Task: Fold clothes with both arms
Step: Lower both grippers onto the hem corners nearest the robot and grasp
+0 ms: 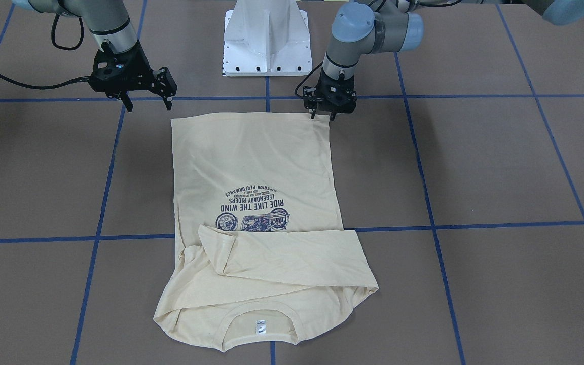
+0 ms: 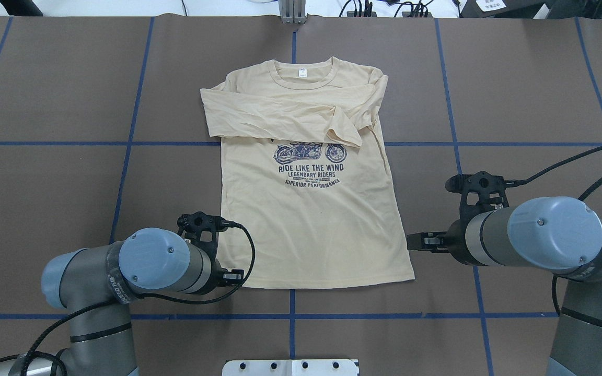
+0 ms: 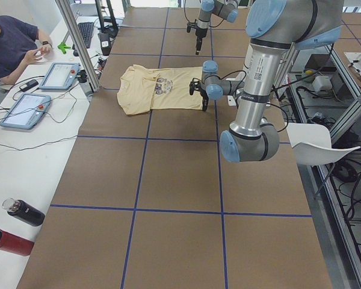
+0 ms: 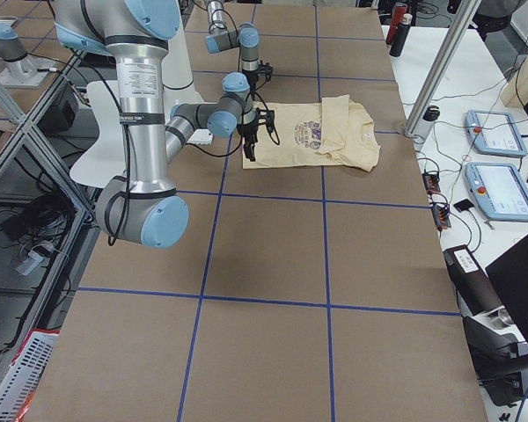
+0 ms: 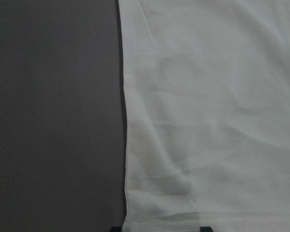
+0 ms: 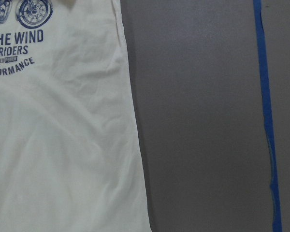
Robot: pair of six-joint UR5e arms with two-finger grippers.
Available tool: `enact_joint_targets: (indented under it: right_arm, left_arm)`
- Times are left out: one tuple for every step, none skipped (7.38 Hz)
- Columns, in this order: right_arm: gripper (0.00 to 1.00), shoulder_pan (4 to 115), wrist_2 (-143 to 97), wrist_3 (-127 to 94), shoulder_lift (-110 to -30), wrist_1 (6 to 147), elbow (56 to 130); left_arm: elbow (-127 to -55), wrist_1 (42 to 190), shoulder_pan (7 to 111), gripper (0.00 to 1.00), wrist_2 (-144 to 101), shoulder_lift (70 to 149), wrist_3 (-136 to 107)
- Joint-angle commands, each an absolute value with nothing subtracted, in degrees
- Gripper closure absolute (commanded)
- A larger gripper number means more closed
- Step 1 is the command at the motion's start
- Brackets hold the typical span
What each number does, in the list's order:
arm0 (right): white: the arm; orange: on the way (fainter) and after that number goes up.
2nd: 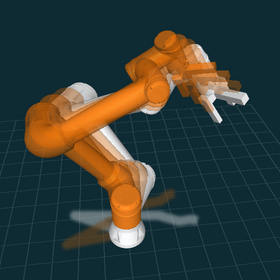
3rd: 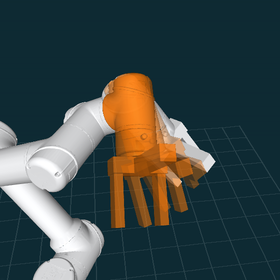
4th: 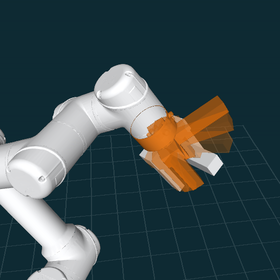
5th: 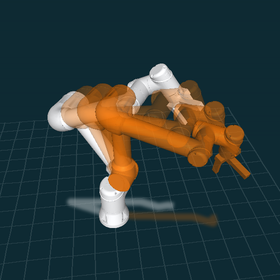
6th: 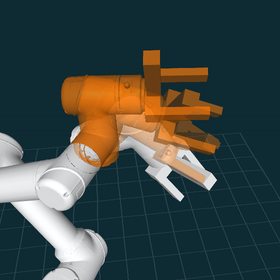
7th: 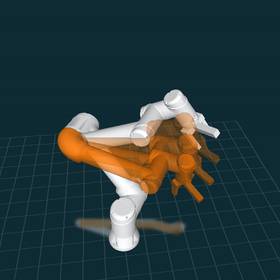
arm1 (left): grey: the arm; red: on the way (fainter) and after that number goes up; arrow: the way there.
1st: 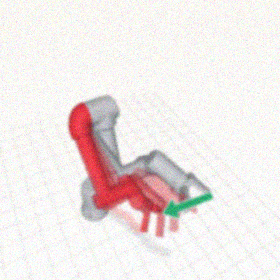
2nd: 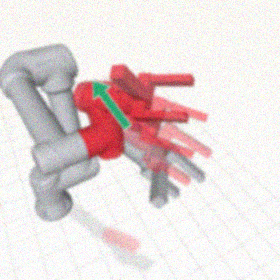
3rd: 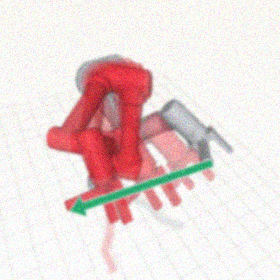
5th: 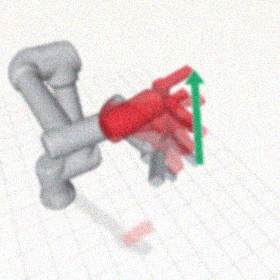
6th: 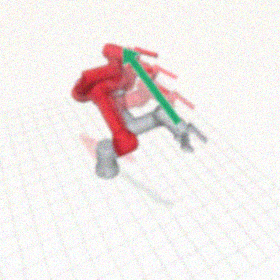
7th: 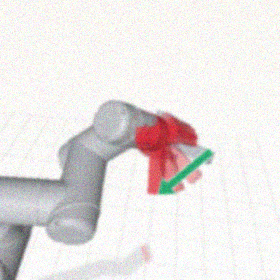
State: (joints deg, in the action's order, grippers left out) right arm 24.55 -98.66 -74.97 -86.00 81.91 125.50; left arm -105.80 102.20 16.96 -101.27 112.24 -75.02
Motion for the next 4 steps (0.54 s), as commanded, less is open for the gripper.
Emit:
enact_joint_targets:
  right_arm:
    - [0.00, 24.5, -98.7, -75.0, -86.0, 81.9, 125.4]
    - [0.00, 24.5, -98.7, -75.0, -86.0, 81.9, 125.5]
    - [0.00, 24.5, -98.6, -75.0, -86.0, 81.9, 125.4]
    - [0.00, 24.5, -98.7, -75.0, -86.0, 81.9, 125.5]
  left_arm:
    - [-105.7, 102.1, 17.0, 0.49, -101.3, 112.2, -75.1]
    - [-105.7, 102.1, 16.7, 0.59, -101.3, 112.2, -75.1]
    - [-105.7, 102.1, 16.7, 0.74, -101.4, 112.3, -75.2]
    - [-105.9, 102.1, 16.7, 0.91, -101.4, 112.3, -75.3]
